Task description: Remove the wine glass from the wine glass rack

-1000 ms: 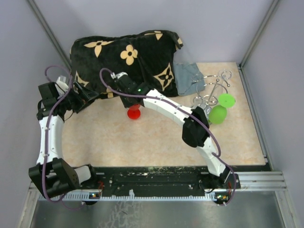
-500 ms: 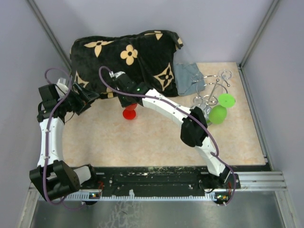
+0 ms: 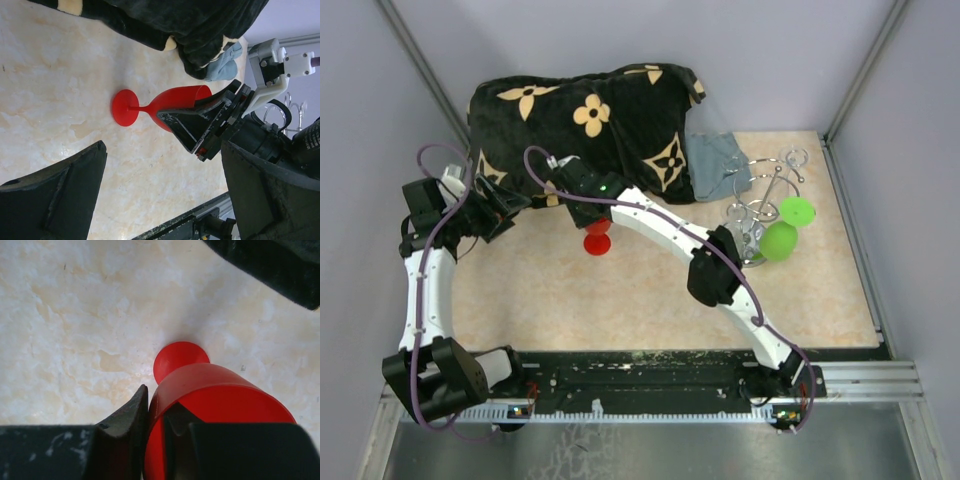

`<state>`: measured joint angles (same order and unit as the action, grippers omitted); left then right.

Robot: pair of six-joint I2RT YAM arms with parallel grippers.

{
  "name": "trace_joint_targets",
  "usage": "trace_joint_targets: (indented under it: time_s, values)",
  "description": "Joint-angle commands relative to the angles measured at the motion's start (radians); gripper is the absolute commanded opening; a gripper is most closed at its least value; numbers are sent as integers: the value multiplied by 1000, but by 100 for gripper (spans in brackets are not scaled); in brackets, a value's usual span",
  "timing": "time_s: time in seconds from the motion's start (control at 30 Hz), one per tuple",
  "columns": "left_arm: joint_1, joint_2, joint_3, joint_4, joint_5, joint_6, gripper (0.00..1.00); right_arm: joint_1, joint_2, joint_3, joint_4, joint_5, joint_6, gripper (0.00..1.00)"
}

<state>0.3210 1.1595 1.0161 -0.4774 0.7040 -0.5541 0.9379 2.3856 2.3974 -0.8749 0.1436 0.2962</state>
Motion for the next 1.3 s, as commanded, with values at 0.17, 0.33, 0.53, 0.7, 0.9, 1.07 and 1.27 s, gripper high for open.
trace_joint_targets:
  time_s: [0.17, 0.33, 0.53, 0.7, 0.9, 1.07, 1.27]
  values:
    - [6, -13, -11, 43, 43, -14, 100, -4, -30, 20, 14, 8, -10, 43]
    - [6, -18, -7, 34, 43, -1, 100, -5, -50, 23, 18, 2, -1, 55]
    - [6, -24, 20, 25, 40, 15, 100, -5, -139, 61, -15, -4, 29, 59]
    - [6, -29, 72, 20, 65, 4, 100, -5, -272, 55, -49, 24, 67, 62]
    - [6, -46, 142, 85, 82, -142, 100, -49, -456, 18, -73, 82, 136, 79]
    - [-28, -32, 108, 378, 268, -236, 100, -236, -687, -271, 37, 21, 233, 82]
    - [-240, 77, 132, 500, 144, -320, 100, -445, -867, -406, 41, 25, 222, 82]
